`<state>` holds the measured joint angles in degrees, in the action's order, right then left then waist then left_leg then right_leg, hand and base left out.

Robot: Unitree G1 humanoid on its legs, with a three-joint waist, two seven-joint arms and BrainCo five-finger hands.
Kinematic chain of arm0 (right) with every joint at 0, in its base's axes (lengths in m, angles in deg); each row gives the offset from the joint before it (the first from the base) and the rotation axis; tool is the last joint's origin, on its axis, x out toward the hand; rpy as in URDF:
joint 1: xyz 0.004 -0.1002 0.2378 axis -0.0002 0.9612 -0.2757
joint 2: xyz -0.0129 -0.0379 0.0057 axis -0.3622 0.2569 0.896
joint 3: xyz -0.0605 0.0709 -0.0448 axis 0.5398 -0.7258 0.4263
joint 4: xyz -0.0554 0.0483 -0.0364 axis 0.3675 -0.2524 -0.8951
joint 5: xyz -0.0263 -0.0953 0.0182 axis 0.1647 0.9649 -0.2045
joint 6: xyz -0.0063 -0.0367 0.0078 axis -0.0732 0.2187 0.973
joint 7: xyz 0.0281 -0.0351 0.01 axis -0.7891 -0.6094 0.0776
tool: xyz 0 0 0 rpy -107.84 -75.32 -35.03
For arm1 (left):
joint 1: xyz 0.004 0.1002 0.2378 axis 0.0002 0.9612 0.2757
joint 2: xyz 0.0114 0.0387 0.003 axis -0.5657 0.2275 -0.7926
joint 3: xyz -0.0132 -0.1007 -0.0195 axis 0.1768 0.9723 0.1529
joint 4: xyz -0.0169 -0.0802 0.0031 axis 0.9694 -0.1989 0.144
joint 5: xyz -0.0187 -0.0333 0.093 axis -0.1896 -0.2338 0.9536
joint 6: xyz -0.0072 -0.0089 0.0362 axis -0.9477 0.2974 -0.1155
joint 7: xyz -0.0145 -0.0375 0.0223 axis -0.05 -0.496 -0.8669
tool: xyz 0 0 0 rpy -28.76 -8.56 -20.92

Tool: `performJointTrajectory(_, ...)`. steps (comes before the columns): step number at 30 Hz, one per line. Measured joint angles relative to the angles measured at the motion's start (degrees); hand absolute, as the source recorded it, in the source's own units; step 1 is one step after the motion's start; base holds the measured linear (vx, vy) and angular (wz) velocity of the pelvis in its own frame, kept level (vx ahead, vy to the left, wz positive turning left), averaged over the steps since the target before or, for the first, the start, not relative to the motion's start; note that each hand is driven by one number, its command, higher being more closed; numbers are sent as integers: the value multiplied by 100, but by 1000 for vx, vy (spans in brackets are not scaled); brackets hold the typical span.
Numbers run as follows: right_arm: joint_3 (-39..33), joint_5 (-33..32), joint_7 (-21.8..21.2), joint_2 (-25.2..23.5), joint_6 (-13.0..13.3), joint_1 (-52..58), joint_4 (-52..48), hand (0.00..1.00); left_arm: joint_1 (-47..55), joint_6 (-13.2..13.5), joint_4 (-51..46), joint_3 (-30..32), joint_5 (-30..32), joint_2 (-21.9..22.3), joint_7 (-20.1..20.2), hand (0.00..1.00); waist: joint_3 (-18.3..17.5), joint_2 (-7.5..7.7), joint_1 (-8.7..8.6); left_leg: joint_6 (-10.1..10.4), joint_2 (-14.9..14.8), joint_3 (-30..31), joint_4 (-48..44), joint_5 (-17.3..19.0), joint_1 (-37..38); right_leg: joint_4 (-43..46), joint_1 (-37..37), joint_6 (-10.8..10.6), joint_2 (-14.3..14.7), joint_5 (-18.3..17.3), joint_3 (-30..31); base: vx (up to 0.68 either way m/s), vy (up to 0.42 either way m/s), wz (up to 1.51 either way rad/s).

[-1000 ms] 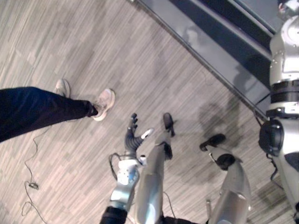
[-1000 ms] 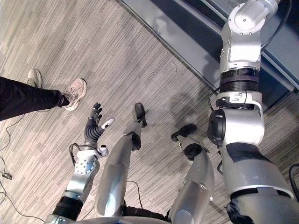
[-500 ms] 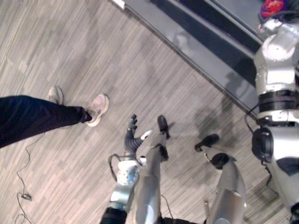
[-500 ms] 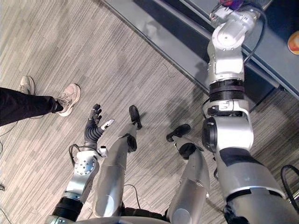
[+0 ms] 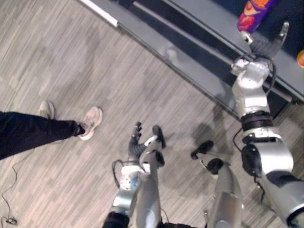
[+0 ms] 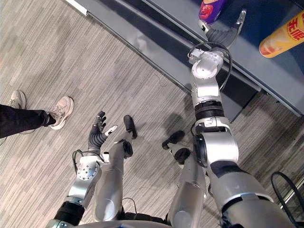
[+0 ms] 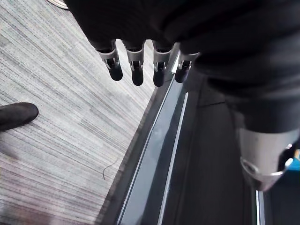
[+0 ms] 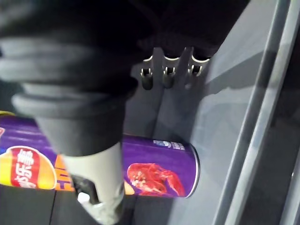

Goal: Put the gum and the chips on the shelf.

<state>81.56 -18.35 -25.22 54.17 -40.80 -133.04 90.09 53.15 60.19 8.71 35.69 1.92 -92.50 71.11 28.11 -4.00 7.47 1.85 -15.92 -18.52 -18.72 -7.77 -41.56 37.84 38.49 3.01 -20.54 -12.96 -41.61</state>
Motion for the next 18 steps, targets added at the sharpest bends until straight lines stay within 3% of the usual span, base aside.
performJointTrajectory(5,46,-217,-43,-554,19,591,53,0,45,-48,760,30,-1,-105,181,0,-60,117,-81,34,-223,-131,-379,350,371,-123,-417,-27,171,16,129,-20,-19,-24)
performJointTrajectory(10,190,-231,-443,-1193,20,1594,-183,0,-3,-389,2065,345,-510,-48,898,0,-155,295,-135,136,-495,-342,-594,710,1093,-479,-1120,-143,469,90,282,32,6,-35)
performJointTrajectory(13,849,-141,-951,-1692,40,2933,-911,0,-280,-601,3234,1218,-906,-114,1095,0,-300,553,-310,305,-604,-508,-515,894,1769,-890,-1671,-268,764,175,513,78,28,-44)
performJointTrajectory(16,1476,-131,-1530,-1734,73,4035,-1467,0,-353,-760,4065,1820,-857,-157,1093,0,-467,780,-435,344,-539,-738,-120,901,2256,-1332,-1944,-371,955,348,734,93,42,-46)
performJointTrajectory(18,1893,18,-2069,-1653,158,4918,-1607,0,-334,-927,4666,2339,-843,-254,1098,0,-807,944,-598,409,-458,-971,244,869,2578,-1783,-2106,-389,1114,529,927,144,52,-49)
